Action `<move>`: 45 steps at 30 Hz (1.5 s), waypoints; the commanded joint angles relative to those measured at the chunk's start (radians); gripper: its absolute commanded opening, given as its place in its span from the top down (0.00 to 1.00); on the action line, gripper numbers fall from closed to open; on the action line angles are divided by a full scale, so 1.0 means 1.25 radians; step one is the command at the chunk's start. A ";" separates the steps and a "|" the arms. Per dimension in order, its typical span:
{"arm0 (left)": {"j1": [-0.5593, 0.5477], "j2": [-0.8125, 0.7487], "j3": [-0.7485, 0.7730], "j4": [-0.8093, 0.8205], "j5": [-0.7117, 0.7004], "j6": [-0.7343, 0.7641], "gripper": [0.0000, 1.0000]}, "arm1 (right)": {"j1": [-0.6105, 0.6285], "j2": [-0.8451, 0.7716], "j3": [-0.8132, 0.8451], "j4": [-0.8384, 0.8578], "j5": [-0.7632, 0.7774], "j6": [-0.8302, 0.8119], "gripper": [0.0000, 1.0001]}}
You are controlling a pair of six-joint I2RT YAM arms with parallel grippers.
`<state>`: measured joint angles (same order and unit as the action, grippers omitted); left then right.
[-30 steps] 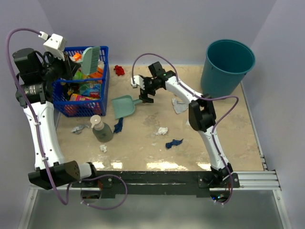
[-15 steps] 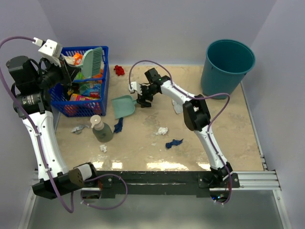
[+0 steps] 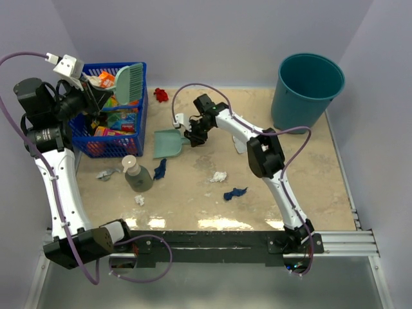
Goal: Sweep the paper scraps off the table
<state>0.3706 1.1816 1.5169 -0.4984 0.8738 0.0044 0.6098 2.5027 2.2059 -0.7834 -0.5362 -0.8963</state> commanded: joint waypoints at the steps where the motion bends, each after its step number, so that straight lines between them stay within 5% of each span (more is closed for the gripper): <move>1: 0.007 -0.031 -0.051 0.175 0.041 -0.098 1.00 | 0.001 -0.100 -0.027 -0.019 0.020 0.093 0.86; 6: 0.004 0.006 -0.039 0.191 0.063 -0.127 1.00 | -0.012 -0.161 -0.100 -0.014 0.058 0.219 0.98; 16: -0.153 0.079 0.041 0.113 -0.041 -0.011 1.00 | -0.084 -0.483 -0.449 0.114 0.217 0.494 1.00; 32: -0.399 0.273 0.158 0.077 -0.084 0.046 1.00 | -0.152 -1.005 -0.856 -0.026 0.461 0.425 1.00; 45: -0.461 0.331 0.183 0.059 -0.069 0.059 1.00 | -0.215 -1.161 -1.055 -0.308 0.523 0.321 1.00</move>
<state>-0.1894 1.6020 1.6985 -0.4442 0.7765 0.0463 0.3698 1.1187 0.9009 -1.0447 0.0860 -0.4541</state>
